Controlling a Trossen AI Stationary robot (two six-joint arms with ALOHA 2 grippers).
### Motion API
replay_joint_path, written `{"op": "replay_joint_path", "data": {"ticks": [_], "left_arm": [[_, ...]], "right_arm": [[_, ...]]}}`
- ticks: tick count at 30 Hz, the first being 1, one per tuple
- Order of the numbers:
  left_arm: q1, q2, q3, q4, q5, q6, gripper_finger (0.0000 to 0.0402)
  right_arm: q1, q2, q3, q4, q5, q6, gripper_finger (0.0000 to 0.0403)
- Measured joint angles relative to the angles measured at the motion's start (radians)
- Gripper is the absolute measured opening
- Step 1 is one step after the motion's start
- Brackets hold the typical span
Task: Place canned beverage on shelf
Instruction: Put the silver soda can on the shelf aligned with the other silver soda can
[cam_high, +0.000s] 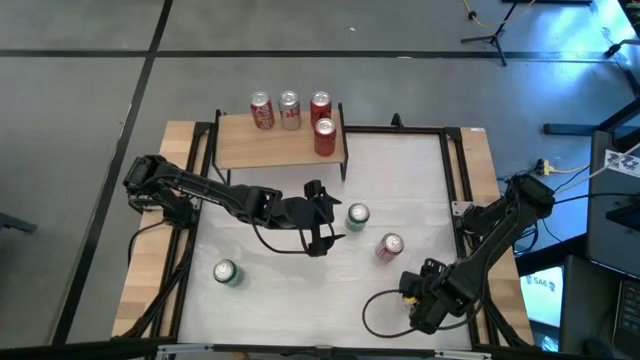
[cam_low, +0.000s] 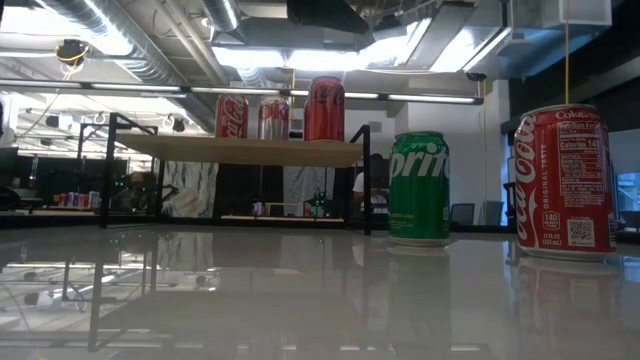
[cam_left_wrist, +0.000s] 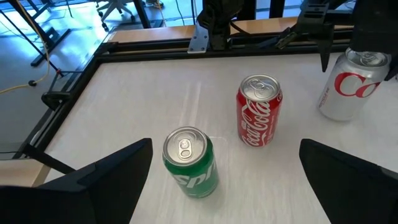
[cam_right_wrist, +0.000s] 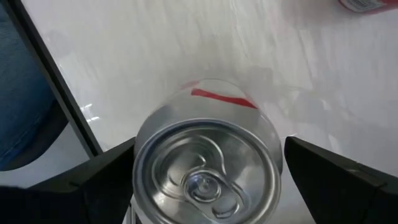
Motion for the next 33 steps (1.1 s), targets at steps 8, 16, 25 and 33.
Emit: {"op": "replay_joint_path", "data": {"ticks": [8, 16, 25, 33], "left_arm": [[0.000, 0.000, 0.000, 0.000, 0.000, 0.000, 0.0395], [-0.003, 0.000, 0.000, 0.000, 0.000, 0.001, 0.0395], [-0.003, 0.000, 0.000, 0.000, 0.000, 0.001, 0.0395], [-0.003, -0.009, 0.000, -0.006, 0.002, 0.020, 0.0395]], "right_arm": [[0.000, 0.000, 0.000, 0.031, 0.058, -0.001, 0.0383], [-0.001, 0.000, 0.000, 0.027, 0.051, -0.001, 0.0356], [-0.001, -0.001, 0.000, 0.024, 0.051, -0.001, 0.0286], [-0.066, -0.002, 0.000, 0.028, -0.034, -0.048, 0.0294]]}}
